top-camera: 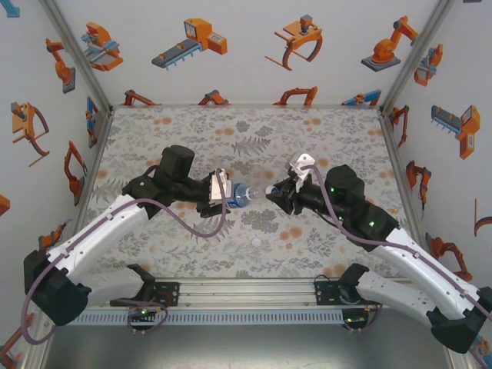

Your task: Screw on the bottle caps

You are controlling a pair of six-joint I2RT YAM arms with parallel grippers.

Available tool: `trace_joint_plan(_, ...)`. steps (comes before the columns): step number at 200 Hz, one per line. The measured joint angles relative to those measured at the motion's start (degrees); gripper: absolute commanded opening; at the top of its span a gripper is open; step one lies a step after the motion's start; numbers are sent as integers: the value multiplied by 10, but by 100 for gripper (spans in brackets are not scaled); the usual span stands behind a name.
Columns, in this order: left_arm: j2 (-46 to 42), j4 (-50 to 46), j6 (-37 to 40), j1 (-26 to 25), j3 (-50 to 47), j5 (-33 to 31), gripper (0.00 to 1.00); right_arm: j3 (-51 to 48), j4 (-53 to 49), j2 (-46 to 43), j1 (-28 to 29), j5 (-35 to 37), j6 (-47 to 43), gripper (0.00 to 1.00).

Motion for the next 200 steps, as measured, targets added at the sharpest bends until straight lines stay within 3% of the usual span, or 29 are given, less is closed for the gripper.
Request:
trace_joint_plan(48,0,-4,14,-28,6,-15,0,22,-7,-3,0,-101,-64,20)
trace_joint_plan(96,-2,-10,17,-43,9,-29,0,22,-3,5,0,-158,-84,19)
trace_joint_plan(200,-2,-22,19,-54,14,-39,0,33,-16,24,0,-187,-120,16)
